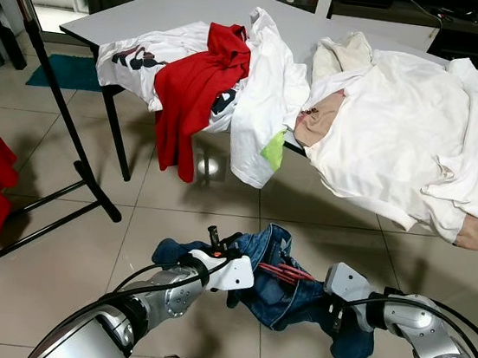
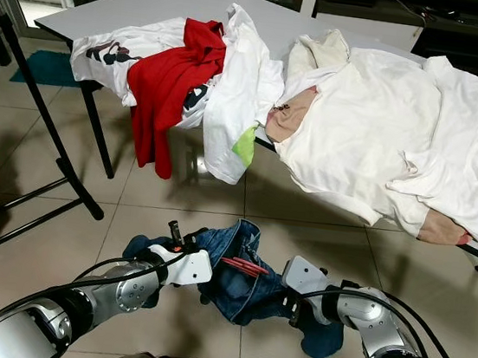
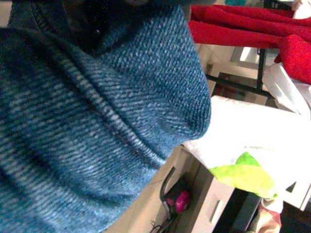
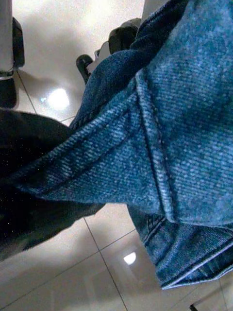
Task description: Hang hanger
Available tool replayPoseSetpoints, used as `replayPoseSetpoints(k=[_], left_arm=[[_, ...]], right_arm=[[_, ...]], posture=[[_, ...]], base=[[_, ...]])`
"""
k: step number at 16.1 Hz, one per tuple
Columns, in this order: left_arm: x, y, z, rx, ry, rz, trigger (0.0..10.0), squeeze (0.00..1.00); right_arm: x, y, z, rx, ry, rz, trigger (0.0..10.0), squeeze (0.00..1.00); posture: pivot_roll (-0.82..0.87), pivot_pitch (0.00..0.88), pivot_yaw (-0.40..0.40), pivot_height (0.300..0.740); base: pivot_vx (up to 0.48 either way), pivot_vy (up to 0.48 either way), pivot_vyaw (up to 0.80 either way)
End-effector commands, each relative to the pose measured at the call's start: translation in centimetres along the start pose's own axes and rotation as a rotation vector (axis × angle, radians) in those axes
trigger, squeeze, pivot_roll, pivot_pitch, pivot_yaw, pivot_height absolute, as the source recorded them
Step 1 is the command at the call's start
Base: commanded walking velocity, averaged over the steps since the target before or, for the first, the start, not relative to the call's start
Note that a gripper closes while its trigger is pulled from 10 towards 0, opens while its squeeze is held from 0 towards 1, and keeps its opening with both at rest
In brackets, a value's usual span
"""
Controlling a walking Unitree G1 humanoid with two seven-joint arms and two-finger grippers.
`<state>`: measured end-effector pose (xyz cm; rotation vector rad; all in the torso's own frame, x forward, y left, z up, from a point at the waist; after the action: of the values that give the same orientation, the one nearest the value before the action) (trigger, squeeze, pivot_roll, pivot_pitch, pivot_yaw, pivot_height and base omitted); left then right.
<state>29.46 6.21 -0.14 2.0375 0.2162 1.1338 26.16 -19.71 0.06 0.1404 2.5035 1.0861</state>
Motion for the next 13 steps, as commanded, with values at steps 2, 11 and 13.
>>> replayPoseSetpoints(k=[2, 11, 13], left_arm=[[0.77, 0.97, 0.47, -0.047, 0.028, 0.01, 10.0, 0.0], [0.85, 1.04, 0.53, -0.048, 0.032, 0.009, 10.0, 0.0], [0.77, 1.07, 0.53, -0.05, 0.028, 0.009, 10.0, 0.0]], right_arm=[[-0.37, 0.34, -0.05, -0.013, -0.009, -0.021, 0.0, 0.0], [-0.5, 0.43, -0.11, -0.019, -0.009, -0.026, 0.0, 0.0], [-0.48, 0.42, -0.15, -0.02, -0.01, -0.028, 0.0, 0.0]], posture=[[0.0, 0.01, 0.053, 0.74], [0.0, 0.008, 0.051, 0.74], [0.0, 0.008, 0.052, 0.74]], base=[[0.0, 0.0, 0.0], [0.0, 0.0, 0.0], [0.0, 0.0, 0.0]])
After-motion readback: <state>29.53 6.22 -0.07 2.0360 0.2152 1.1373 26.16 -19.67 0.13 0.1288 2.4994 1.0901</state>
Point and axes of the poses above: a point about 5 cm out from each wrist's last joint towards the gripper, its own z axis pointing out of the wrist towards the gripper, its own y axis along the axis of the wrist's last joint, x = y × z, the point moved 2 cm from there along z, pointing out of the wrist towards the gripper, and after that the axes turned 12 degrees about -z, right-handed, at the moved point
